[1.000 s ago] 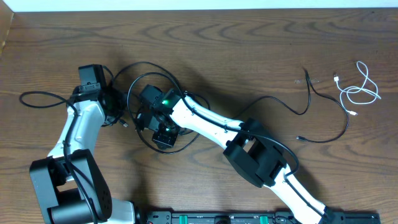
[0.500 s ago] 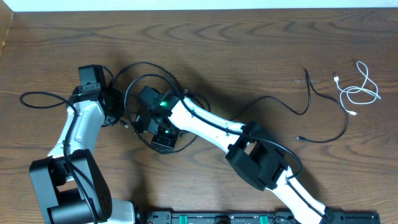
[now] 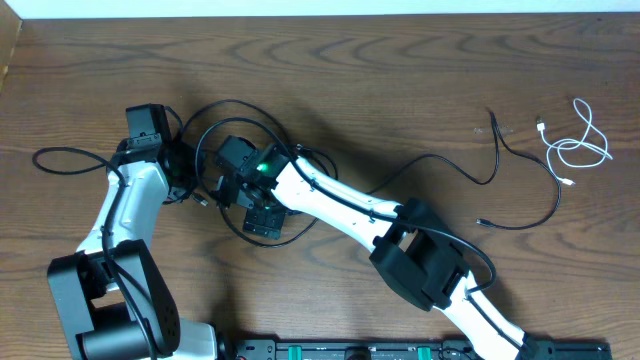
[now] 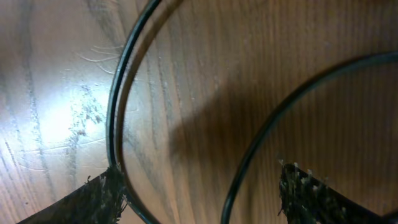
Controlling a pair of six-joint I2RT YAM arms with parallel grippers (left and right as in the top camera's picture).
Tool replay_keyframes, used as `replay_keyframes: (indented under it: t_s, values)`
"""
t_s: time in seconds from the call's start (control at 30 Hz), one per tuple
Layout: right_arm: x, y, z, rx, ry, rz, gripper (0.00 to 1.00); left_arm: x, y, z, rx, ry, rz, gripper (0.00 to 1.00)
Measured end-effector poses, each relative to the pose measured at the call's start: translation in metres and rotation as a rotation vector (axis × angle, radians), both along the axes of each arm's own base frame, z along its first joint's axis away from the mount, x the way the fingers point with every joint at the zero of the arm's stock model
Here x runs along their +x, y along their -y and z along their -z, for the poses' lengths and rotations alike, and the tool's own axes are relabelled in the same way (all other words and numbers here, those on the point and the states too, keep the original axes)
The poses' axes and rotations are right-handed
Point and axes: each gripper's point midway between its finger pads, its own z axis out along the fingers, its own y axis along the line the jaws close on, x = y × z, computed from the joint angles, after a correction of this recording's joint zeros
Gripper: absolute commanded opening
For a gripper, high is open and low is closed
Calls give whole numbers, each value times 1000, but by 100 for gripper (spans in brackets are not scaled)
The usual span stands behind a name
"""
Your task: Untangle cables
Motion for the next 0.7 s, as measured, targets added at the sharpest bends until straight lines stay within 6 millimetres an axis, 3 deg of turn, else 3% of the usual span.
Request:
replay_keyframes:
  t_s: [0.33,0.57,0.7]
  values:
    - [-3,-1,0,3,-8,-5,79,0,0,0,0,-1,0,9]
    - [-4,-1,7,-4,-20,-5,73,-1,0,0,-1,-3,0,9]
    - [-6,2,19,-28,-38,-9,62,-1,0,0,-1,-3,0,9]
